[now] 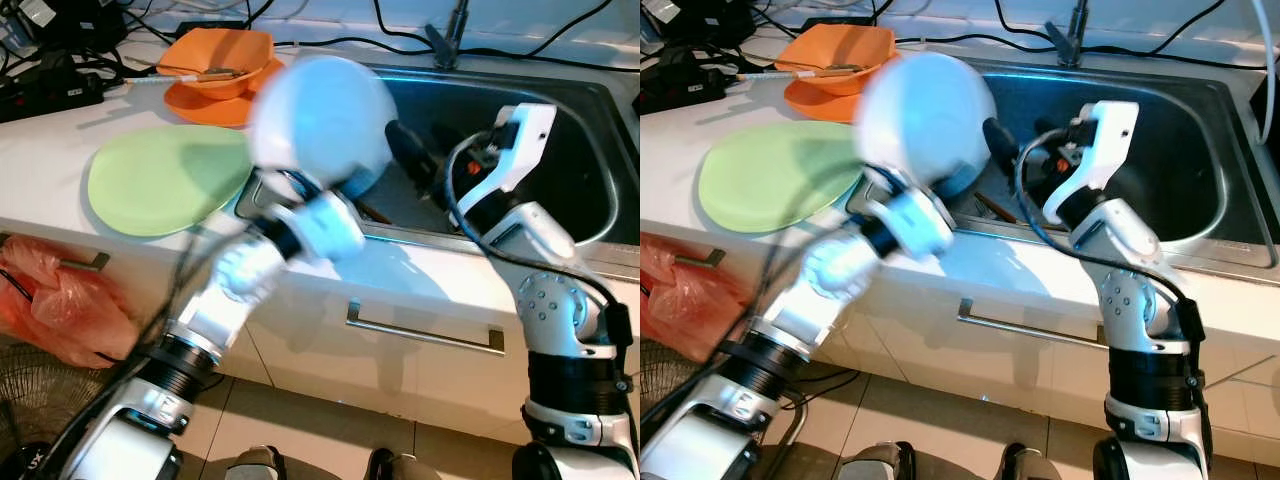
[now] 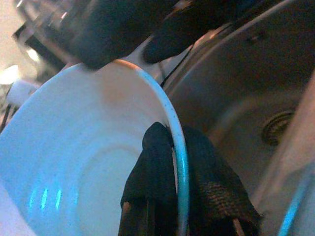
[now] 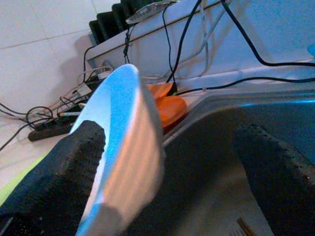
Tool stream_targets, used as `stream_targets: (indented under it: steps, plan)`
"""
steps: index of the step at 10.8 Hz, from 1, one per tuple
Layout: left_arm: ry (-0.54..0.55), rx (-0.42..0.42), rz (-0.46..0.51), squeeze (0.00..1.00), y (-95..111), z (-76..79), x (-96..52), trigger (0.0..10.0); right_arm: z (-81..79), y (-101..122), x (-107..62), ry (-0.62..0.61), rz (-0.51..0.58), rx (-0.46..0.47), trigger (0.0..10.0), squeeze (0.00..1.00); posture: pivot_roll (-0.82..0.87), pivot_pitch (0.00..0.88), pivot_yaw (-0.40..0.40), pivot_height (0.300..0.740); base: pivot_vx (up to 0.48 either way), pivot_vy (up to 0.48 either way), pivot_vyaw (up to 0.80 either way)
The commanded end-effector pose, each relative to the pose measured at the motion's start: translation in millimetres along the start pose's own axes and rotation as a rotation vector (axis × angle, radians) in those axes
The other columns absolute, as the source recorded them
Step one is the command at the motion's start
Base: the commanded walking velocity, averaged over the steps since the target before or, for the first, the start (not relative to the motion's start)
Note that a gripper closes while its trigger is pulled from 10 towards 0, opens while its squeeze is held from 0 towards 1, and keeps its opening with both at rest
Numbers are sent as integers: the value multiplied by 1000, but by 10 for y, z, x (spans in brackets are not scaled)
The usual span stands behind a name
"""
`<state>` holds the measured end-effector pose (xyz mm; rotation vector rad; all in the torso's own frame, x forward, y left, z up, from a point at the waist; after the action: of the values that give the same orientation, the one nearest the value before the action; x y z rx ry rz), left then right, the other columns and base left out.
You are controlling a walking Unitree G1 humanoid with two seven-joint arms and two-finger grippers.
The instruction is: Kitchen organization
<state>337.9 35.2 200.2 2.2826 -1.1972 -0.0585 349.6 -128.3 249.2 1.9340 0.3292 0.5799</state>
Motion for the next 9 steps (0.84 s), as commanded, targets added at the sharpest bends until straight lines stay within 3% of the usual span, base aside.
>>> stream_targets:
  steps: [1,3,5,7,8,9]
  plan:
    - [-10,32,29,0,41,40,-8,0,-11,34,9,10,3,8,10000,0,122,127,61,740,0,0,0]
    - [-52,1,-5,0,-24,195,-4,0,-2,68,10,25,-13,-3,10000,0,122,127,61,740,0,0,0]
    - [-48,87,39,0,73,181,46,0,5,29,18,31,-51,-1,9412,0,122,127,61,740,0,0,0]
    - [-35,107,108,0,232,205,52,0,47,-102,19,47,-185,108,10000,0,122,127,61,740,0,0,0]
    - [-35,102,112,0,236,218,46,0,78,-92,37,45,-210,111,8275,0,120,138,51,740,0,0,0]
    - [-35,102,114,0,240,237,50,0,124,-49,75,36,-222,99,0,0,118,140,47,740,0,0,0]
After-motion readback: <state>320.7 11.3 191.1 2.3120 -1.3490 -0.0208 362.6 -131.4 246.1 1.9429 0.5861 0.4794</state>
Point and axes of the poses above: a point about 5 cm out from each wrist's last joint towards the gripper, its own x axis pointing out of the wrist towards the gripper, its own y axis along the axis of the wrist's last joint, z = x × y, the point moved 3 cm from there along x, pointing out of the wrist towards the gripper, and after that the axes turned 6 degrees about x, right-handed, at the moved point
